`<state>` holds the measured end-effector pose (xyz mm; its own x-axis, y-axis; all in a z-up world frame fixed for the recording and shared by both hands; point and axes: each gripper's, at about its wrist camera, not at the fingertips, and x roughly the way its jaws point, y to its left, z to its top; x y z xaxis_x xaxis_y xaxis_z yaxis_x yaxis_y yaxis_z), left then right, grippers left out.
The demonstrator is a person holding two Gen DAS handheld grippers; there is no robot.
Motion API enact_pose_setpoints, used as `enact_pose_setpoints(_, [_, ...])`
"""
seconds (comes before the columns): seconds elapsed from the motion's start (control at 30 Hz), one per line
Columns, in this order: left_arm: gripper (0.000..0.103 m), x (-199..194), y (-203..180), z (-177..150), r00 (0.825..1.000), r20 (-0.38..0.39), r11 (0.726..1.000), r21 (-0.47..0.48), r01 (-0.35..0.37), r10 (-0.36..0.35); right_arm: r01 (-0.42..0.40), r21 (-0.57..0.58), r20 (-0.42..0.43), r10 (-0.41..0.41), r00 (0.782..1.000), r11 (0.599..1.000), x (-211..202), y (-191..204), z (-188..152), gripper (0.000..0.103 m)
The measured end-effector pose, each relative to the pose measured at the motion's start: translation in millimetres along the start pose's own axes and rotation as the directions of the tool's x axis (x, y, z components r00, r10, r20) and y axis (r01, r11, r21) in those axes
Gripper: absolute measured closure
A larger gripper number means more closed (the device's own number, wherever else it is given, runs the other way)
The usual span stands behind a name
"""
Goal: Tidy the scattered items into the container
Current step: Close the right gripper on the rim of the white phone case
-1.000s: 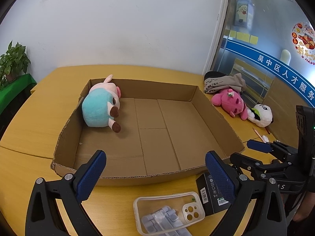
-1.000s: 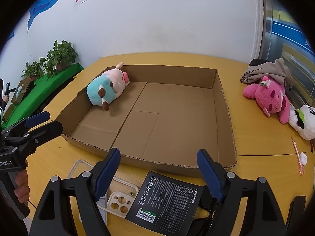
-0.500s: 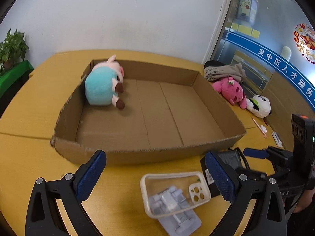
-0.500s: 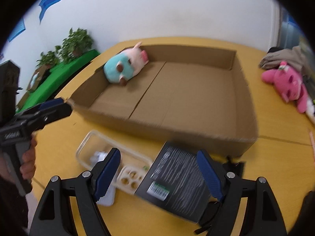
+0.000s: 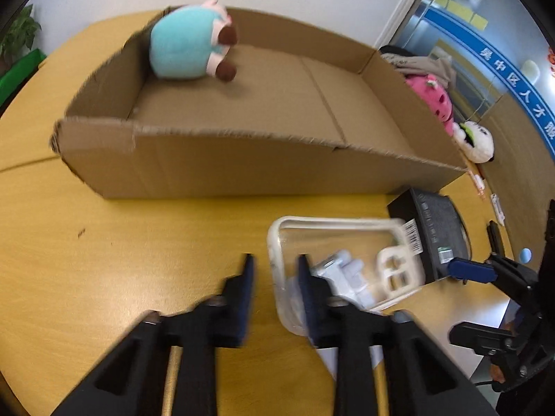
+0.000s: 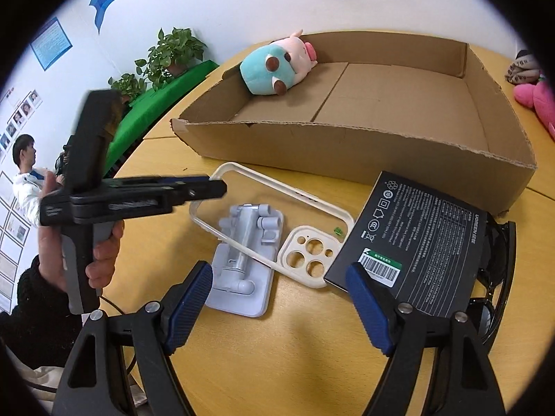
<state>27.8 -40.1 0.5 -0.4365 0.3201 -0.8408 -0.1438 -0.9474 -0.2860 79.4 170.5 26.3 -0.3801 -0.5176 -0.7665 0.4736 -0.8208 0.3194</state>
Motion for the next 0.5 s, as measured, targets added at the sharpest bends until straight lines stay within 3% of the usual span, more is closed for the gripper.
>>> enact_pose_setpoints(0.27, [0.098, -5.4, 28.5, -11.0, 0.997, -0.008, 0.995, -0.065, -0.076, 0.076, -0.023, 0.019, 0.024, 0.022, 0.999, 1.000, -2.3, 10.6, 5.5, 0.024])
enact_pose_setpoints(0.4, [0.098, -6.3, 40.2, -17.1, 0.997, -0.012, 0.993, -0.090, -0.079, 0.078, -0.041, 0.028, 0.023, 0.040, 0.999, 0.999, 6.3, 18.5, 17.2, 0.025])
enact_pose_setpoints(0.5, [0.099, -6.9, 46.1, -21.2, 0.998, -0.011, 0.992, -0.102, -0.068, 0.067, -0.040, 0.034, 0.006, 0.040, 0.999, 0.999, 19.9, 25.3, 24.6, 0.041])
